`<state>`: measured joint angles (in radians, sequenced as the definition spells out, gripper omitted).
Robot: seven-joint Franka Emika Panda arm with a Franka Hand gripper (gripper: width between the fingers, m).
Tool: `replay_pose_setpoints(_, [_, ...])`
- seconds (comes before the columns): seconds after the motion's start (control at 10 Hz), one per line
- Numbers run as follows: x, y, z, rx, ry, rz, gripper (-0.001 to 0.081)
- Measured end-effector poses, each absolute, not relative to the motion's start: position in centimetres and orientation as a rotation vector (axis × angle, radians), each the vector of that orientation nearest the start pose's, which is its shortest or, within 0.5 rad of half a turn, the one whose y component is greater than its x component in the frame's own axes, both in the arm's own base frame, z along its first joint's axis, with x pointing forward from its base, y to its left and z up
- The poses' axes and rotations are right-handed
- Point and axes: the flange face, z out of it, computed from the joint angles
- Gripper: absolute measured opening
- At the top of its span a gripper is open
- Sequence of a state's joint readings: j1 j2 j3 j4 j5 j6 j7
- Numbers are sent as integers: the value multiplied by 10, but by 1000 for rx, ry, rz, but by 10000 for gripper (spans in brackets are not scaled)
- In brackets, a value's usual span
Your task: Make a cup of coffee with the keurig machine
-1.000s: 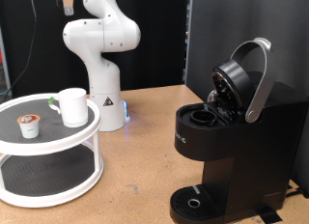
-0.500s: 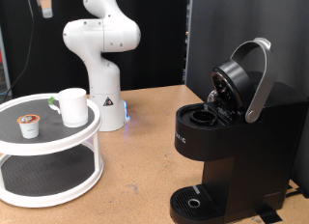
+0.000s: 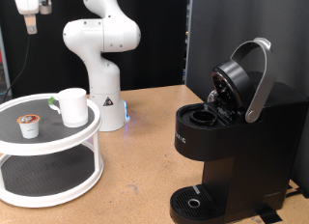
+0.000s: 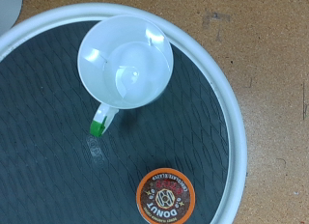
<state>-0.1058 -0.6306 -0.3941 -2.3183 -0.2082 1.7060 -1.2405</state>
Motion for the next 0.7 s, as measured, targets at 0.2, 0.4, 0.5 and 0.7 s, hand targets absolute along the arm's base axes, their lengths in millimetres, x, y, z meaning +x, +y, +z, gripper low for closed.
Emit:
replay_pose_setpoints(0.2, [315,-223,543,-2864,-1271,-31,803])
replay_pose_setpoints(0.4, [319,-227,540,-2878,-1266,-48,803])
replay_pose_setpoints(0.5, [321,-228,538,-2879,-1264,-45,803])
replay_pose_setpoints(0.7, [322,-228,536,-2875,-1260,-37,803])
